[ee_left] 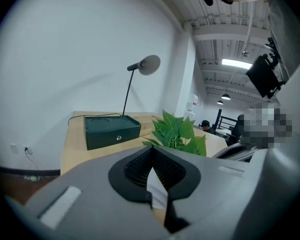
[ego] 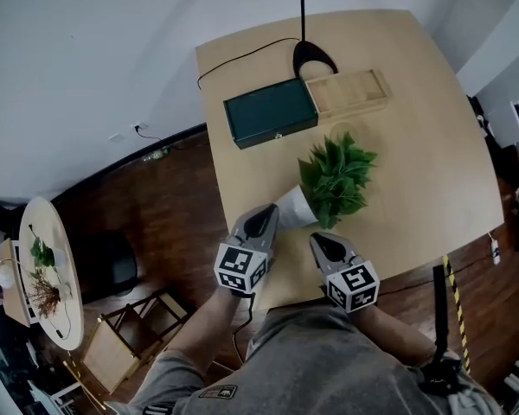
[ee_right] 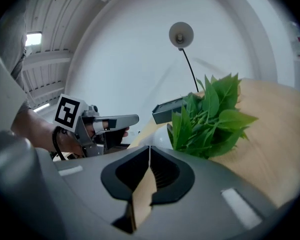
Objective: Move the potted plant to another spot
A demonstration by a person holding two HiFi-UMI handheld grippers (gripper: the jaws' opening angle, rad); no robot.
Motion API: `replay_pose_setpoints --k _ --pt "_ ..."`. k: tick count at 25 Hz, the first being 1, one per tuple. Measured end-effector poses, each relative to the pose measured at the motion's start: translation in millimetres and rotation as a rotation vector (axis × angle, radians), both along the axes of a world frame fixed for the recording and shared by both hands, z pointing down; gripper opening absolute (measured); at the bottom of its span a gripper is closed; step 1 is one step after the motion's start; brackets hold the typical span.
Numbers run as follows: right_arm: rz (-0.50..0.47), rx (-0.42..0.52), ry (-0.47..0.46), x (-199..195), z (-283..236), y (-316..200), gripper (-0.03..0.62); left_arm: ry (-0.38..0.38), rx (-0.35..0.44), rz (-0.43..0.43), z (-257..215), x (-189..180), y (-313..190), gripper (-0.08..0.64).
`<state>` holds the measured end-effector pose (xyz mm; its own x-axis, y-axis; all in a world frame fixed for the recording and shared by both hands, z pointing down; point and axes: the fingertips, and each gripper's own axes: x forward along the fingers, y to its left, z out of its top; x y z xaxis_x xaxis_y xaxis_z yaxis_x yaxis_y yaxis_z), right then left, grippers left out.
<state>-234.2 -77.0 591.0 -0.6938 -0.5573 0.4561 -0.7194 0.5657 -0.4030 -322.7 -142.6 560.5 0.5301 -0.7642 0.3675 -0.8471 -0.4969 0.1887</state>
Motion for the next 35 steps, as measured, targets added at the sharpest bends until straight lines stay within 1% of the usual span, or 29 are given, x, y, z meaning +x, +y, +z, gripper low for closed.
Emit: replay_pose_setpoints --k 2,4,6,7,9,11,14,17,19,21,22,24,27,30,35 --pt "0.028 -0.053 -0.024 -4 13 0 0.025 -0.037 -0.019 0.087 10 1 -4 0.000" --pt "0.064 -0.106 -0.057 -7 23 -1 0.080 -0.067 -0.062 0.180 17 1 -7 0.000" --pt "0.109 -0.154 -0.102 -10 31 -1 0.112 -0.084 -0.113 0.261 25 -1 -10 0.009" --pt "0.131 -0.175 -0.127 -11 34 -2 0.129 -0.089 -0.143 0.303 30 -2 -12 0.030" --pt "0.171 -0.212 -0.177 -13 40 -3 0.152 -0.100 -0.207 0.399 40 -2 -12 0.098" --pt "0.205 -0.249 -0.224 -17 45 -4 0.178 -0.112 -0.267 0.502 49 0 -9 0.151" --pt "0.252 -0.292 -0.296 -22 49 -9 0.210 -0.105 -0.344 0.629 55 7 -8 0.202" --pt "0.284 -0.304 -0.351 -25 50 -17 0.216 -0.081 -0.417 0.738 58 17 -8 0.260" --pt "0.295 -0.305 -0.372 -27 51 -19 0.227 -0.086 -0.451 0.796 60 23 -7 0.276" --pt "0.305 -0.316 -0.391 -28 52 -20 0.244 -0.101 -0.482 0.842 64 29 -8 0.287" --pt "0.313 -0.327 -0.404 -27 54 -22 0.267 -0.109 -0.498 0.864 67 32 -9 0.297" --pt "0.335 -0.354 -0.435 -26 58 -27 0.287 -0.118 -0.533 0.907 72 37 -9 0.331" --pt "0.367 -0.378 -0.470 -24 61 -34 0.305 -0.115 -0.571 0.953 76 43 -9 0.362" --pt "0.372 -0.387 -0.495 -24 63 -36 0.321 -0.092 -0.586 0.963 75 43 -10 0.362" --pt "0.350 -0.387 -0.515 -26 64 -37 0.319 -0.081 -0.584 0.957 76 42 -10 0.360"
